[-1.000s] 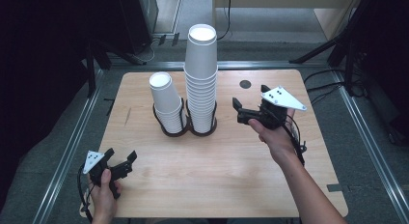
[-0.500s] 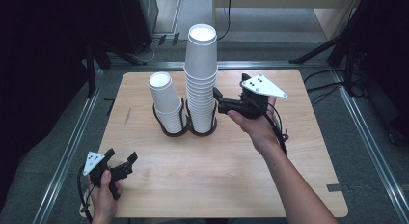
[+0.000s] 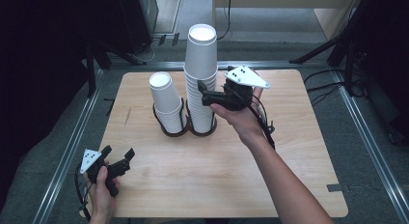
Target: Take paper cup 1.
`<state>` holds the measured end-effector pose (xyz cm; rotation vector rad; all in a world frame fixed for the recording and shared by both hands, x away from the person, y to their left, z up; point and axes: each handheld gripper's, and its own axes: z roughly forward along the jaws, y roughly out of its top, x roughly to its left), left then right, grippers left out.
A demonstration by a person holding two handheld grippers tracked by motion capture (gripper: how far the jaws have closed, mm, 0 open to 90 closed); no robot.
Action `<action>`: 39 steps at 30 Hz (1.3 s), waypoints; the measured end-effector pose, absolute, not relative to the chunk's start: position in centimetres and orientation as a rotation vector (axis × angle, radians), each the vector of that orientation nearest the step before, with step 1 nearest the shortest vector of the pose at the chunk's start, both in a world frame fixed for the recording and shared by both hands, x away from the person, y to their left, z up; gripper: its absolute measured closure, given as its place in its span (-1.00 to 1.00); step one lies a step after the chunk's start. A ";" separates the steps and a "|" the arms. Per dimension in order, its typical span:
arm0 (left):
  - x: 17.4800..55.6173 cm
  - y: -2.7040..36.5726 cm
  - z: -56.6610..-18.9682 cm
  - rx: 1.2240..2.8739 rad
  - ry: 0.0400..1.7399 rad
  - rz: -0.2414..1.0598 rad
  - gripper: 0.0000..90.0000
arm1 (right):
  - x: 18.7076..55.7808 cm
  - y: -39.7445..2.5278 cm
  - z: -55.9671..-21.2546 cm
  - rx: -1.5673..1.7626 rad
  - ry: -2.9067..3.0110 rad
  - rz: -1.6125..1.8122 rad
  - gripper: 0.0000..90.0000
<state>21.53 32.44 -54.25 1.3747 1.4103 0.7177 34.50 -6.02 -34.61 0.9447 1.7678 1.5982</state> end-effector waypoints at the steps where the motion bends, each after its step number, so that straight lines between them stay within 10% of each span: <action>1: 21.5 32.3 -54.0 1.380 1.403 0.718 -0.96 | 34.6 -5.8 -34.5 0.947 1.766 1.600 -0.94; 39: 30.3 13.8 -44.8 1.539 1.035 0.703 -0.96 | 36.0 -3.8 -31.9 0.903 1.790 1.646 -0.94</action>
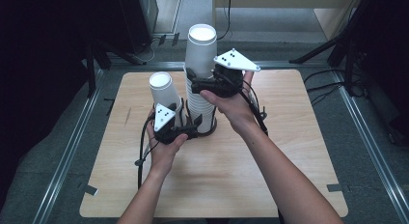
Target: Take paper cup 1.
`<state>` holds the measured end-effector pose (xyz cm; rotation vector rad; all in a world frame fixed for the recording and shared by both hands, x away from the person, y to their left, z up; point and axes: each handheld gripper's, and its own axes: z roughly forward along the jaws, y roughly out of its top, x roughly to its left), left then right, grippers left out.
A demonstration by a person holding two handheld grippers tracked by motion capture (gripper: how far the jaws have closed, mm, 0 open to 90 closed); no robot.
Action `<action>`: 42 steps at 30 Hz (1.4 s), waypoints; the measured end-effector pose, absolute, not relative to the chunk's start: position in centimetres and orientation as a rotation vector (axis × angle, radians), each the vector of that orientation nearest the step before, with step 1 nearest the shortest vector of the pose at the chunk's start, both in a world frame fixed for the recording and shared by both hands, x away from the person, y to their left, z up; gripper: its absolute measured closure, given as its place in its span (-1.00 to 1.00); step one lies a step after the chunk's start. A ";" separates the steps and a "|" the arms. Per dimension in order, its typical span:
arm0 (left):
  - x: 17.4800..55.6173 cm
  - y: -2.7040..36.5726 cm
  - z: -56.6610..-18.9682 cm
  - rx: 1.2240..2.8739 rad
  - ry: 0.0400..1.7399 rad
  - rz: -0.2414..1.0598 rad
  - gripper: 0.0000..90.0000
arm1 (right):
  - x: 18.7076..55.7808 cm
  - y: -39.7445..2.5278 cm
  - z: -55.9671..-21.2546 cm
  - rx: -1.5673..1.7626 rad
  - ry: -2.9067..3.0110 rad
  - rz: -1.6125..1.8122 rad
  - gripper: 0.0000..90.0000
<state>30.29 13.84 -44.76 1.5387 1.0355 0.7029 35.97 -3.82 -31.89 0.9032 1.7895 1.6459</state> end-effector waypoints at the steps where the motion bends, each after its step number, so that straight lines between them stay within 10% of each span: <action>1: 30.5 13.6 -44.7 1.543 1.035 0.711 -0.96 | 36.0 -3.8 -31.9 0.903 1.790 1.646 -0.94; 42: 34.0 9.5 -43.8 1.474 1.091 0.874 -0.86 | 37.8 -3.1 -32.0 0.957 1.813 1.654 -0.77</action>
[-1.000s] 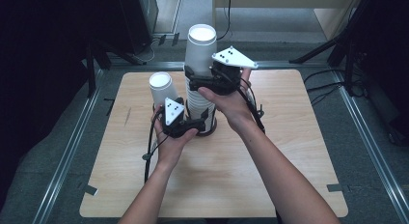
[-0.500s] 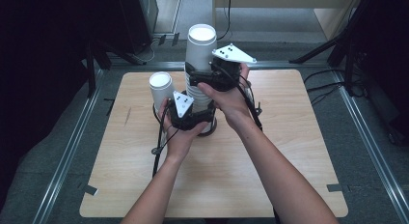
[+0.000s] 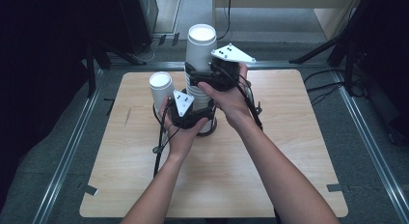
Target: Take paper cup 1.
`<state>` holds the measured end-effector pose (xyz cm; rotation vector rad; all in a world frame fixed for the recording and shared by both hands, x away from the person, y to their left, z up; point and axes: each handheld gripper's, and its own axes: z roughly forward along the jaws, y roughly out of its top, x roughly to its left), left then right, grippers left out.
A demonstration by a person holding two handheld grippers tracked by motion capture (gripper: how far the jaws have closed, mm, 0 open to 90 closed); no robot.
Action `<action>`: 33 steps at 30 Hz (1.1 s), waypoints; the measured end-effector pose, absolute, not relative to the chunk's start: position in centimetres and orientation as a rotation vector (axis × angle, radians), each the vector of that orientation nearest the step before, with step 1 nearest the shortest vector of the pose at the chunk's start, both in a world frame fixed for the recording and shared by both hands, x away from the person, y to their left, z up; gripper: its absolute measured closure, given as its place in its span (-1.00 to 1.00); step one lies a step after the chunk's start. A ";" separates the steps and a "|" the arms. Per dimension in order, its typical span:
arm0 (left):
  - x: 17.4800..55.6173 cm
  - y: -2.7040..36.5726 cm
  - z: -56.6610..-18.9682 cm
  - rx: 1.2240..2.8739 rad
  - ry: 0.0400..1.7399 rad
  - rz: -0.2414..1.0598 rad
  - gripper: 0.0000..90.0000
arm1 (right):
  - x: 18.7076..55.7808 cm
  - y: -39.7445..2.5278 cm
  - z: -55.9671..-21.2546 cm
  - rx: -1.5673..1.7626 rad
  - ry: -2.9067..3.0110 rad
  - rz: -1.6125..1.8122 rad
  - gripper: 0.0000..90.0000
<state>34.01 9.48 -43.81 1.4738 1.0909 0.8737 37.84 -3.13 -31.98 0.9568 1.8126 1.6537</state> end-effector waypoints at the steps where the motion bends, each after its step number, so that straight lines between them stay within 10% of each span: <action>1: 34.0 9.5 -43.8 1.473 1.091 0.870 -0.85 | 37.8 -3.1 -31.9 0.963 1.813 1.657 -0.77; 33: 33.7 10.0 -43.6 1.473 1.079 0.843 -0.79 | 37.1 -3.0 -28.8 0.916 1.738 1.660 -0.70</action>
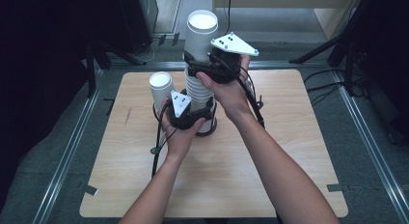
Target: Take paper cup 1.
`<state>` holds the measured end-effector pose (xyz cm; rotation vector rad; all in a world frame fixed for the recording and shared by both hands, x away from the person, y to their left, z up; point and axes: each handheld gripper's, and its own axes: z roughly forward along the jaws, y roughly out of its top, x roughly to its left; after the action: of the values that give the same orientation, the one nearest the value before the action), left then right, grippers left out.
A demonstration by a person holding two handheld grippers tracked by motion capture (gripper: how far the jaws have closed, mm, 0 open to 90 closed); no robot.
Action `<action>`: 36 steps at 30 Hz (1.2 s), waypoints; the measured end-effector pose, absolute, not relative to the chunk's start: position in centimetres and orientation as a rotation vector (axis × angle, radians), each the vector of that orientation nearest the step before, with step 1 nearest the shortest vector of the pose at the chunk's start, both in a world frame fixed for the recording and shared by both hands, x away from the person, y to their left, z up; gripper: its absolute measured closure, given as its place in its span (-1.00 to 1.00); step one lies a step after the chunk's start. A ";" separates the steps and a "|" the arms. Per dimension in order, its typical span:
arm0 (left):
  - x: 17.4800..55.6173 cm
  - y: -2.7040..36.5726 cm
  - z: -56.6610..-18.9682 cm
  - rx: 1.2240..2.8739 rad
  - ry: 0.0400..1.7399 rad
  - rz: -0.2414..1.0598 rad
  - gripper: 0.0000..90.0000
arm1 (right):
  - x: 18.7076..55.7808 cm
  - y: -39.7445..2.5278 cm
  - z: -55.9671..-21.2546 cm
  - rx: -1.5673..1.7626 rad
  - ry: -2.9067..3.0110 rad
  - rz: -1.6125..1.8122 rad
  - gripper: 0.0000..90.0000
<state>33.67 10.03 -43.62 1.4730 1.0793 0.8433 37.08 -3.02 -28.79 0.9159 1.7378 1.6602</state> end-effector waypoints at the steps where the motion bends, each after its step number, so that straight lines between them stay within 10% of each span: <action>1: 33.7 10.0 -43.6 1.474 1.079 0.843 -0.79 | 37.0 -3.0 -28.6 0.922 1.733 1.662 -0.70; 36: 33.6 10.0 -43.6 1.471 1.079 0.844 -0.77 | 35.7 -4.8 -25.1 0.891 1.642 1.720 -0.69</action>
<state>33.61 10.04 -43.64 1.4710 1.0792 0.8437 35.66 -4.81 -25.14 0.8911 1.6416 1.7204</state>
